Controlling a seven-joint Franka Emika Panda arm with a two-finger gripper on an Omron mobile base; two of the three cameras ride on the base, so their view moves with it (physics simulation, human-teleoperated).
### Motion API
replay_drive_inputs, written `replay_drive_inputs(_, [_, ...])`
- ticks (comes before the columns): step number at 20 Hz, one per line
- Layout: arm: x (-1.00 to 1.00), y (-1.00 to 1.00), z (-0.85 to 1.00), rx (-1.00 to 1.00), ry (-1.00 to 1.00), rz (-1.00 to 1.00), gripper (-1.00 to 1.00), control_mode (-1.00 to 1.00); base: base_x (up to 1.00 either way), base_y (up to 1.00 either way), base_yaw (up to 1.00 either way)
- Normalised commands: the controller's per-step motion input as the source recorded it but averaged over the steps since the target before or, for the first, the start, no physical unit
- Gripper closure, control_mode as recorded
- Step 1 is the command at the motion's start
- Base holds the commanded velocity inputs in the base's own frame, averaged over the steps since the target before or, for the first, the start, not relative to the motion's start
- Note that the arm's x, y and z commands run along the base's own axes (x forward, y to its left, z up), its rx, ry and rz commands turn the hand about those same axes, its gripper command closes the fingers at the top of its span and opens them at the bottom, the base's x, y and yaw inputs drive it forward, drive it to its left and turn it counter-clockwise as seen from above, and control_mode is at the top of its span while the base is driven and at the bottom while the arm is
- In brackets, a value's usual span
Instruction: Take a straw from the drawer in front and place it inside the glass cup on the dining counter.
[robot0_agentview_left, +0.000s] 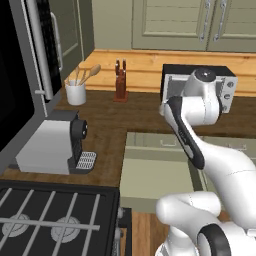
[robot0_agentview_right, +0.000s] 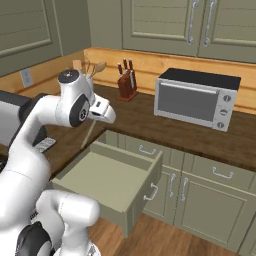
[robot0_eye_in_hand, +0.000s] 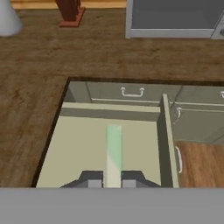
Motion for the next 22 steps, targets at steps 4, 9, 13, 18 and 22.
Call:
replay_drive_inputs(4, [-0.23,-0.13,0.00,0.00,0.00,0.00,1.00,1.00,-0.48,-0.17,0.00])
replay_drive_inputs(9, [0.00,0.00,0.00,0.00,0.00,0.00,1.00,1.00,-1.00,-0.56,-0.09])
replay_drive_inputs(13, [0.00,0.00,0.00,0.00,0.00,0.00,1.00,1.00,-0.78,-0.73,-0.44])
replay_drive_inputs(18, [0.00,0.00,0.00,0.00,0.00,0.00,1.00,1.00,-0.01,-0.58,-0.79])
replay_drive_inputs(22, [0.00,0.00,0.00,0.00,0.00,0.00,1.00,1.00,0.00,-0.42,-0.88])
